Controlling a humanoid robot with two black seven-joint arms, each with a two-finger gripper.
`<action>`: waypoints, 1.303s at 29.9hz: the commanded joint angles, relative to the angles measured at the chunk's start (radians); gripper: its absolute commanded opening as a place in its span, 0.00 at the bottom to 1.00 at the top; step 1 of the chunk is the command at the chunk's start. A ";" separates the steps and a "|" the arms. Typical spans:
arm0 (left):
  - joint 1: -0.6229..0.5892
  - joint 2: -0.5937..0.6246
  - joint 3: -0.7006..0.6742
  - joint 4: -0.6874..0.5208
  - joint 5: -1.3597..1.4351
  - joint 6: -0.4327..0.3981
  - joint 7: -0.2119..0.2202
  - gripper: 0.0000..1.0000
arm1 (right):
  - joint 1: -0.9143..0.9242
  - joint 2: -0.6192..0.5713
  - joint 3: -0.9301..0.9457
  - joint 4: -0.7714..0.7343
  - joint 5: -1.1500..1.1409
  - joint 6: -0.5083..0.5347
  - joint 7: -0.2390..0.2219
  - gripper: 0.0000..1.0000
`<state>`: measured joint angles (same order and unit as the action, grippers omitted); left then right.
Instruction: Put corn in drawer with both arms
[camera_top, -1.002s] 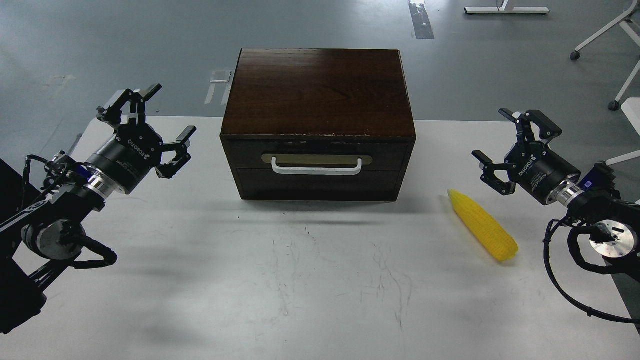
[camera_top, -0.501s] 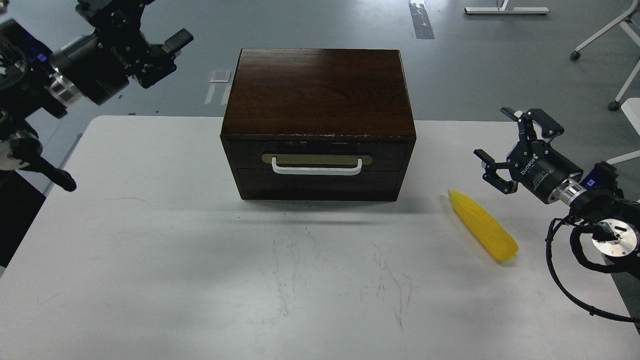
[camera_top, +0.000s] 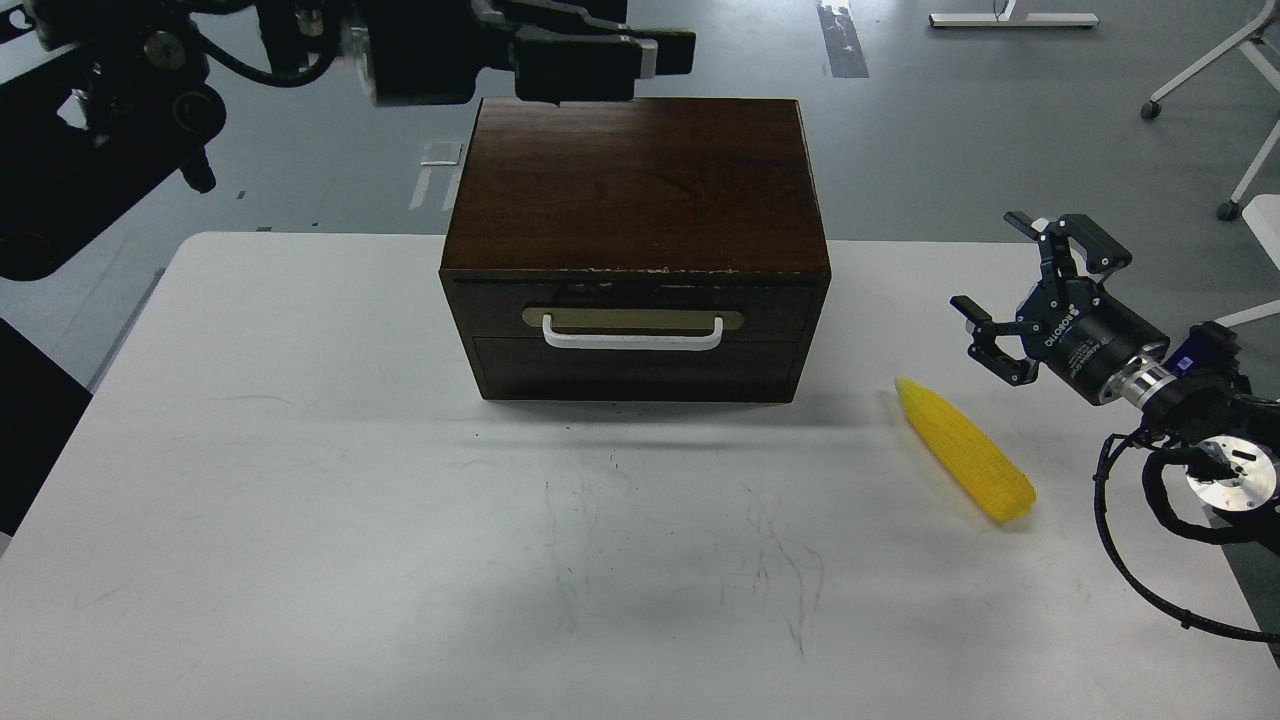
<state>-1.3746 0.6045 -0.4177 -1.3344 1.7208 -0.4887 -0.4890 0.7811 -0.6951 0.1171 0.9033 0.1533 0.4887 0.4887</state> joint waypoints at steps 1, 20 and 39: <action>-0.125 -0.011 0.211 -0.045 0.103 0.000 0.000 0.98 | -0.002 0.000 0.001 0.000 0.000 0.000 0.000 1.00; -0.271 -0.222 0.646 -0.009 0.399 0.000 0.000 0.98 | -0.003 0.006 0.001 0.000 -0.001 0.000 0.000 1.00; -0.190 -0.264 0.686 0.072 0.461 0.000 0.000 0.98 | -0.006 0.003 0.004 0.000 -0.001 0.000 0.000 1.00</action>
<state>-1.5756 0.3406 0.2629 -1.2651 2.1818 -0.4887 -0.4886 0.7746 -0.6934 0.1213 0.9021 0.1518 0.4887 0.4887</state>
